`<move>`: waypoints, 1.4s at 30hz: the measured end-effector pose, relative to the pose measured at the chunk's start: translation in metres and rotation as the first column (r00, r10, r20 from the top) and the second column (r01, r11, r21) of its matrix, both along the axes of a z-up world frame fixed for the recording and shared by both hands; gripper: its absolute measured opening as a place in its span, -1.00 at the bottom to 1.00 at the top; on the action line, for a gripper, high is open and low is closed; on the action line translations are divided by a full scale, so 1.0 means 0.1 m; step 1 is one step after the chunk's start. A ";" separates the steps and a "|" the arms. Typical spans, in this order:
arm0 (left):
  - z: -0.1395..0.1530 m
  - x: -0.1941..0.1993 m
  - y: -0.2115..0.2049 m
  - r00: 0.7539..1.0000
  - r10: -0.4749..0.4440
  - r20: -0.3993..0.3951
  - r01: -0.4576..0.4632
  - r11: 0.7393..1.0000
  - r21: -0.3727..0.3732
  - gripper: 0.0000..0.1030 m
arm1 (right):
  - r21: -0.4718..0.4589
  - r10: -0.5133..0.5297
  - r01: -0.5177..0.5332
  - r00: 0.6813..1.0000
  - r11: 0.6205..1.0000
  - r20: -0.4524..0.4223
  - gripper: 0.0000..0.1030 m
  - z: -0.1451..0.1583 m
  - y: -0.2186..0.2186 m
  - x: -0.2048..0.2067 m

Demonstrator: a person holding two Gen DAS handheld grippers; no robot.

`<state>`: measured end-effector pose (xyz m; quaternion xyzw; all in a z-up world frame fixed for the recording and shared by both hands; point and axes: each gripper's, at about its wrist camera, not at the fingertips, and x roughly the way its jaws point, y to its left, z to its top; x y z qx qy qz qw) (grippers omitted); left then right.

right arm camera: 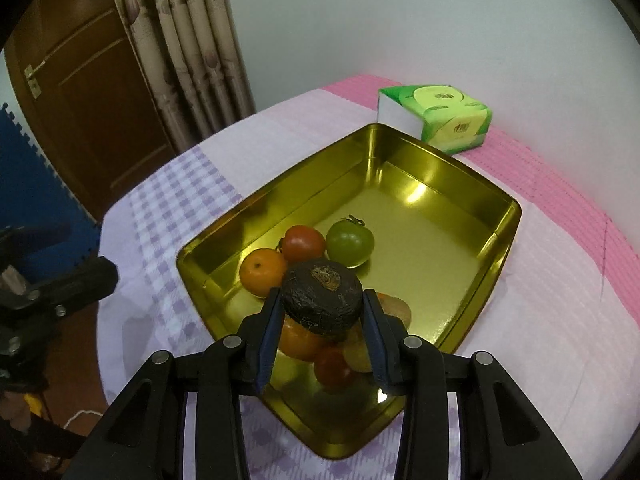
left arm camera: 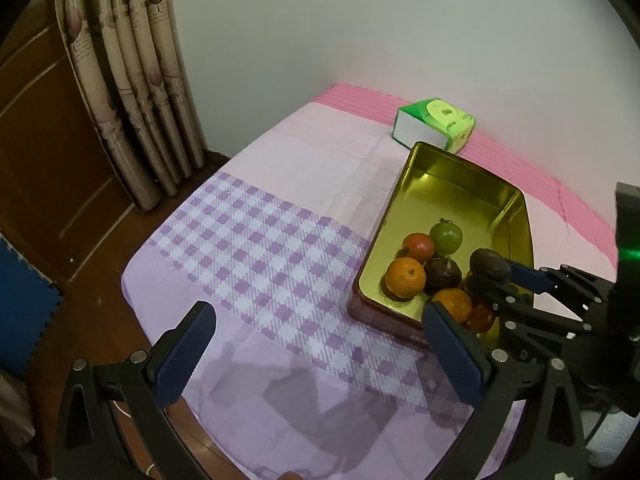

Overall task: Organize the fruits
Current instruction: 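Carry the dark brown fruit into the tin and open the right gripper, then withdraw the right gripper from the tin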

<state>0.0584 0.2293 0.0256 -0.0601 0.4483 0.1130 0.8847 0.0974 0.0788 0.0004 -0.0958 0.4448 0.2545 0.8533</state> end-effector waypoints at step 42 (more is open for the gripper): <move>-0.13 0.02 -0.34 0.995 -0.096 -0.027 0.097 0.994 0.057 0.99 | 0.003 -0.172 0.172 0.985 0.985 0.033 0.83 0.20 -0.54 -0.30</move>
